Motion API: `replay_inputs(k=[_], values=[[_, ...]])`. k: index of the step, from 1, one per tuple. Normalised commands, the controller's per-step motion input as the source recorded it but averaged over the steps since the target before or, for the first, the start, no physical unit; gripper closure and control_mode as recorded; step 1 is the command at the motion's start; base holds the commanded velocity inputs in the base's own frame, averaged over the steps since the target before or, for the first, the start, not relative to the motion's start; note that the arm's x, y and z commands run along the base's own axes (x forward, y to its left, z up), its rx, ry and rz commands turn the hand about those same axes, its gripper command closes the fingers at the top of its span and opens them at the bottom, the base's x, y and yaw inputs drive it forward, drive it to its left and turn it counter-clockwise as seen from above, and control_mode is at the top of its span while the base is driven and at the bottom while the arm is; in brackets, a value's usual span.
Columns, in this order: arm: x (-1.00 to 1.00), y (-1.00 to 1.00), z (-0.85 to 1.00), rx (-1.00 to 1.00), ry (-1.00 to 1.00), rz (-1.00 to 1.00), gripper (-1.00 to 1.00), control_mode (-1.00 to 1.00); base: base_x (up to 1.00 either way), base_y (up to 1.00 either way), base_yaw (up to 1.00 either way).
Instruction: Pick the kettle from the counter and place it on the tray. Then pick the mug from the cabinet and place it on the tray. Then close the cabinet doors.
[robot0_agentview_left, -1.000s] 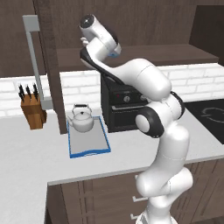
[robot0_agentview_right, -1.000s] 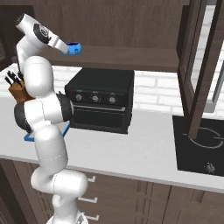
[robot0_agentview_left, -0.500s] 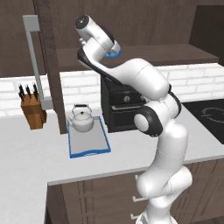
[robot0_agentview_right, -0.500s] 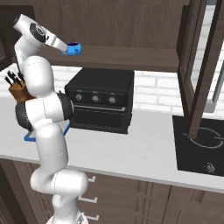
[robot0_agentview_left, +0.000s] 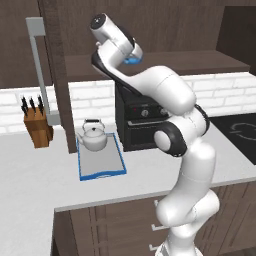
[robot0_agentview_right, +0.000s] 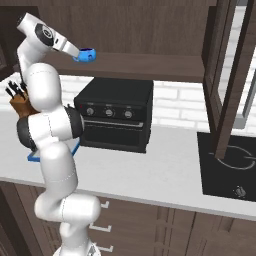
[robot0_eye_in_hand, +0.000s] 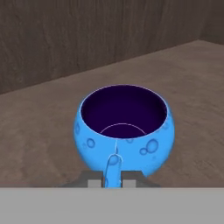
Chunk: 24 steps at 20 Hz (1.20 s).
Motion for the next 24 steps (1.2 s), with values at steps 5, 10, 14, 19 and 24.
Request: replay_inputs(k=[5, 10, 14, 19, 24], values=[[-0.71, -0.16, -0.02, 0.01, -0.14, 0.00, 1.00, -1.00, 0.00, 0.00, 0.00], [-0.90, 0.00, -0.06, 0.03, -0.24, 0.00, 1.00, -1.00, 0.00, 0.00, 0.00], [-0.94, -0.02, 0.00, 0.18, -0.09, 0.03, 1.00, -1.00, 0.00, 0.00, 0.00], [-0.98, -0.14, 0.11, 0.26, 0.00, 0.08, 1.00, -1.00, 0.00, 0.00, 0.00], [-1.00, -0.15, 0.00, 0.20, 0.00, 0.21, 1.00, -1.00, 0.00, 0.00, 0.00]])
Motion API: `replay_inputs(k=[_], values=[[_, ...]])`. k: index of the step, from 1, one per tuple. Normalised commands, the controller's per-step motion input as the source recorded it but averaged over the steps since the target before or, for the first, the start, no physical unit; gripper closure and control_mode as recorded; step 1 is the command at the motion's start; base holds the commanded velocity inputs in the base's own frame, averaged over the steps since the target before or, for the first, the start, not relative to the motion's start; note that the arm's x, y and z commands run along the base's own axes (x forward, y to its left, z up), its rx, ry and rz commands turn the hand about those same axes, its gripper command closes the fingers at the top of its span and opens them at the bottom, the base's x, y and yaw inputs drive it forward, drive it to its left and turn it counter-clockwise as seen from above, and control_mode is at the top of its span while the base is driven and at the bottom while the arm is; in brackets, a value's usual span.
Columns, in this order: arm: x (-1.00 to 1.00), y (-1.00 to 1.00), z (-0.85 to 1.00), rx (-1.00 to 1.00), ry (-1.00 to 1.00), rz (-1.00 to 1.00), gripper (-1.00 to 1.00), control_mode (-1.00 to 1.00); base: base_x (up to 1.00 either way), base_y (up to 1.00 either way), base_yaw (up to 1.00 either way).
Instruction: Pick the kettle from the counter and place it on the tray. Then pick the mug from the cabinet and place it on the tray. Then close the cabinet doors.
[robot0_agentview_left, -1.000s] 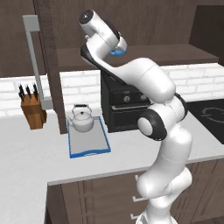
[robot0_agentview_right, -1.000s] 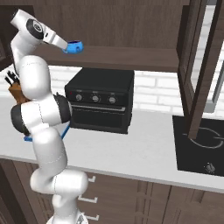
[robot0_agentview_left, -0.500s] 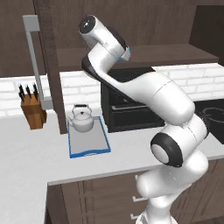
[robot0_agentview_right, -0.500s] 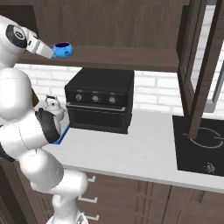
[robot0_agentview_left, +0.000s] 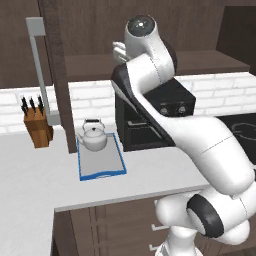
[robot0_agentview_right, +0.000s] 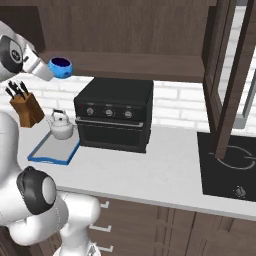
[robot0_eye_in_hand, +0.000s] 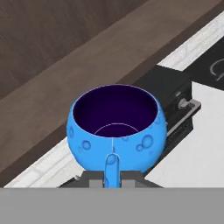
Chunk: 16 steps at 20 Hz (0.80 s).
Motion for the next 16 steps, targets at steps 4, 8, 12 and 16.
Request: replay_inputs(k=[4, 8, 12, 16], values=[[-1.00, -0.11, 0.00, 0.12, 0.00, 0.28, 1.00, -1.00, 0.00, 0.00, 0.00], [-0.99, -0.06, -0.02, 0.04, 0.01, 0.35, 1.00, -1.00, 0.00, 0.00, 0.00], [-0.88, -0.09, -0.14, 0.00, 0.04, 0.52, 1.00, -1.00, 0.00, 0.00, 0.00], [-0.47, -0.12, -0.40, -0.01, 0.11, 0.66, 1.00, -1.00, 0.00, 0.00, 0.00]])
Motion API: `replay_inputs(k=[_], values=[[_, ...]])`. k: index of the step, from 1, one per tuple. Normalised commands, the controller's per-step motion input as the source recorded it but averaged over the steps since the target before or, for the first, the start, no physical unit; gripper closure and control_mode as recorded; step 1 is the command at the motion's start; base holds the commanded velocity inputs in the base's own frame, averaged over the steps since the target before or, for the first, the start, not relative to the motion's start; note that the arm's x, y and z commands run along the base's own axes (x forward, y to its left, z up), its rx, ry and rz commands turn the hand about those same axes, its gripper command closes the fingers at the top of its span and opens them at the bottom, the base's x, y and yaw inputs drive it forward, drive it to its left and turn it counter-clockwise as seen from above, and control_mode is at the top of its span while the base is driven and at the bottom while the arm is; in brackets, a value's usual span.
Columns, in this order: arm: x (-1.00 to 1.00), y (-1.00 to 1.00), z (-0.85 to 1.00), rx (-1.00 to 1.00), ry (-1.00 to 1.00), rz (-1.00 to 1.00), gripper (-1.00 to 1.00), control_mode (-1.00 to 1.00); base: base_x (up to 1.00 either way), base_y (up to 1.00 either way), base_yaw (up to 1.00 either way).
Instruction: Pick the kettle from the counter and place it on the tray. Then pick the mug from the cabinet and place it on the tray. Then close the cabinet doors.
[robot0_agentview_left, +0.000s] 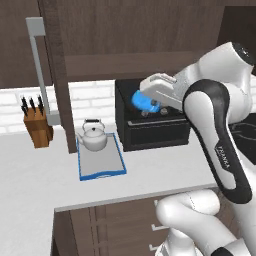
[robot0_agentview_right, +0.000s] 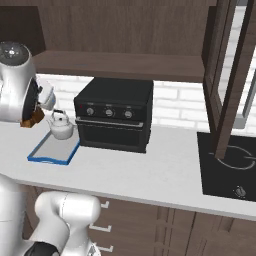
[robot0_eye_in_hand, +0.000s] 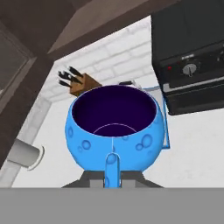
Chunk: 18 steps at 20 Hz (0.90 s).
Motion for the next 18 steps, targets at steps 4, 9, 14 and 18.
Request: replay_inputs(k=[4, 9, 14, 18], values=[[0.03, -0.08, -0.61, -0.17, 0.19, 0.60, 1.00, -1.00, 0.00, 0.00, 0.00], [0.05, 0.00, -0.87, -0.32, -0.02, 0.46, 1.00, -1.00, 0.00, 0.00, 0.00], [0.14, 0.08, -0.70, -0.31, -0.37, 0.25, 1.00, -1.00, 0.00, 0.00, 0.00], [0.26, 0.06, -0.72, -0.14, -0.32, 0.18, 1.00, -1.00, 0.00, 0.00, 0.00]])
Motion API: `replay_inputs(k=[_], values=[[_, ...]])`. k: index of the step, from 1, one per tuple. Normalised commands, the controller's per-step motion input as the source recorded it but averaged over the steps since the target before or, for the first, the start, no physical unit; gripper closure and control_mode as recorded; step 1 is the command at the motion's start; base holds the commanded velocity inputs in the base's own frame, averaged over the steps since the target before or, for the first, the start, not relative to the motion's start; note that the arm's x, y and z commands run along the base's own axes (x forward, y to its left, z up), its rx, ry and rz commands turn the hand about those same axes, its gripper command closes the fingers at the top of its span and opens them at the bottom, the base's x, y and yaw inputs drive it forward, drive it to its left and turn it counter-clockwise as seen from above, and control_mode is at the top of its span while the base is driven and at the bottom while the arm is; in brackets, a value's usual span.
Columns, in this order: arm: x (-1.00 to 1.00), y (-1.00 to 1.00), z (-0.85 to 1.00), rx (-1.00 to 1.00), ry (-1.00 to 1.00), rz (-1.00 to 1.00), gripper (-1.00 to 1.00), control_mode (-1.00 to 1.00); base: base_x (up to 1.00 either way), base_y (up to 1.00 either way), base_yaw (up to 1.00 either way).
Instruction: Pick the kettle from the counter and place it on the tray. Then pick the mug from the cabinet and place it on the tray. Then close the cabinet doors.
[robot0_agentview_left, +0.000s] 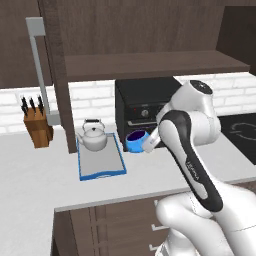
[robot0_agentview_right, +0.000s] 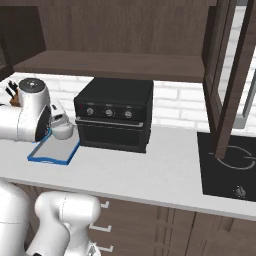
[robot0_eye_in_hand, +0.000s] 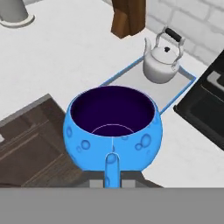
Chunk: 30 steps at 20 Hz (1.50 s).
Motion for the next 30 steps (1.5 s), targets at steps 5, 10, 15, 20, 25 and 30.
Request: replay_inputs(k=[5, 10, 15, 20, 25, 30], values=[[0.25, 0.04, -0.56, 0.02, -0.06, 0.26, 1.00, -1.00, 0.00, 0.00, 0.00], [0.54, 0.01, -0.22, 0.17, 0.00, 0.24, 1.00, -1.00, 0.00, 0.00, 0.00], [0.60, 0.13, -0.26, 0.08, 0.01, 0.17, 1.00, -1.00, 0.00, 0.00, 0.00], [0.56, 0.32, -0.36, 0.09, 0.02, 0.04, 1.00, -1.00, 0.00, 0.00, 0.00], [0.46, 0.33, -0.16, 0.02, 0.07, 0.01, 1.00, -1.00, 0.00, 0.00, 0.00], [0.37, 0.17, -0.24, 0.00, 0.17, 0.00, 1.00, -1.00, 0.00, 0.00, 0.00]])
